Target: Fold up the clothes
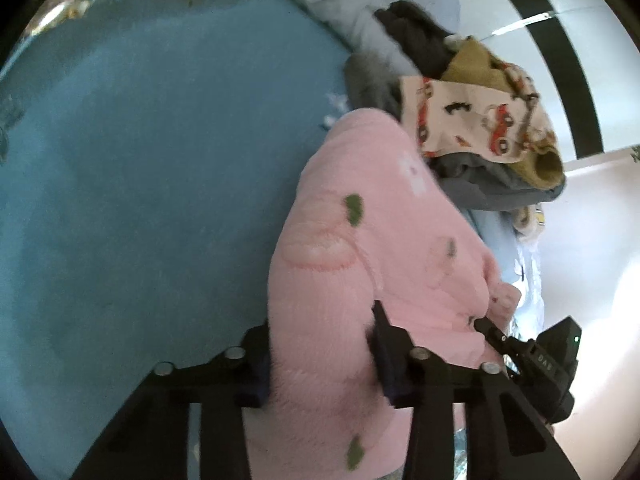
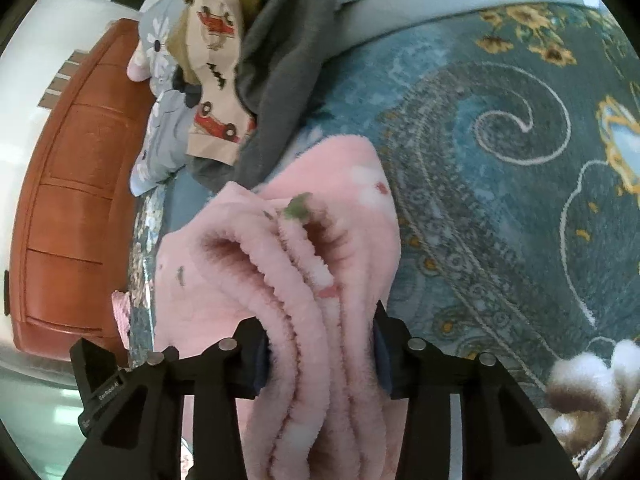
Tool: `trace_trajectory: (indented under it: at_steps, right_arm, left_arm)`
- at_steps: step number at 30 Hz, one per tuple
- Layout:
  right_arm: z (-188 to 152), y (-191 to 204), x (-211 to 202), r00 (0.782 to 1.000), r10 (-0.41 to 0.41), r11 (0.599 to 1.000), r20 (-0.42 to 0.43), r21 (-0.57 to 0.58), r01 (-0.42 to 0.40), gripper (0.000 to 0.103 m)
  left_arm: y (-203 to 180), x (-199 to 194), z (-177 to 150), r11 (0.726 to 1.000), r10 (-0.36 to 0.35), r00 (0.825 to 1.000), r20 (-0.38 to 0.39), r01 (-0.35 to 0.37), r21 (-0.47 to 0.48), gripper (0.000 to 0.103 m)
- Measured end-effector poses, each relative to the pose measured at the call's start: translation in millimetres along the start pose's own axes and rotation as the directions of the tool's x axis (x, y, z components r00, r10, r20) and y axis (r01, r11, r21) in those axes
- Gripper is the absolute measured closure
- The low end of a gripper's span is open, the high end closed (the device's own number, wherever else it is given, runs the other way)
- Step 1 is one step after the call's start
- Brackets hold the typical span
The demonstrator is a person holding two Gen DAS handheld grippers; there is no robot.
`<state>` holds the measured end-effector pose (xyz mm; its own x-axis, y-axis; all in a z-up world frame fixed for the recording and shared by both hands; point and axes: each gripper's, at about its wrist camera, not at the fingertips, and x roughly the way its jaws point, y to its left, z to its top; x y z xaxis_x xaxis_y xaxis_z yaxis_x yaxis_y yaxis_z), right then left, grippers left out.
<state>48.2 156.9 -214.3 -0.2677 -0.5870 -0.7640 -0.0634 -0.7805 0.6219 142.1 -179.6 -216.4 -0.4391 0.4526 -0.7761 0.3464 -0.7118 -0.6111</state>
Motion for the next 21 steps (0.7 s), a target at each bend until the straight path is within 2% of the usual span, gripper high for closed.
trace_trajectory:
  at_steps: [5, 11, 16, 21]
  right_arm:
    - [7, 35, -16, 0.997, 0.069, 0.987, -0.032, -0.140, -0.073, 0.061]
    - [15, 112, -6, 0.991, 0.091, 0.926, -0.101, -0.359, -0.121, 0.061]
    - [24, 197, 38, 0.971, 0.140, 0.843, -0.193, -0.492, -0.219, 0.061]
    - [21, 311, 126, 0.935, 0.122, 0.724, -0.334, -0.614, -0.314, 0.061]
  left_arm:
    - [1, -23, -11, 0.998, -0.063, 0.996, 0.062, 0.065, -0.025, 0.069]
    - [28, -66, -13, 0.990, -0.078, 0.981, 0.177, 0.097, -0.101, 0.069]
    - [83, -120, 0, 0.970, -0.047, 0.945, 0.324, 0.121, -0.212, 0.069]
    - [142, -165, 18, 0.951, 0.042, 0.898, 0.438, 0.099, -0.293, 0.068]
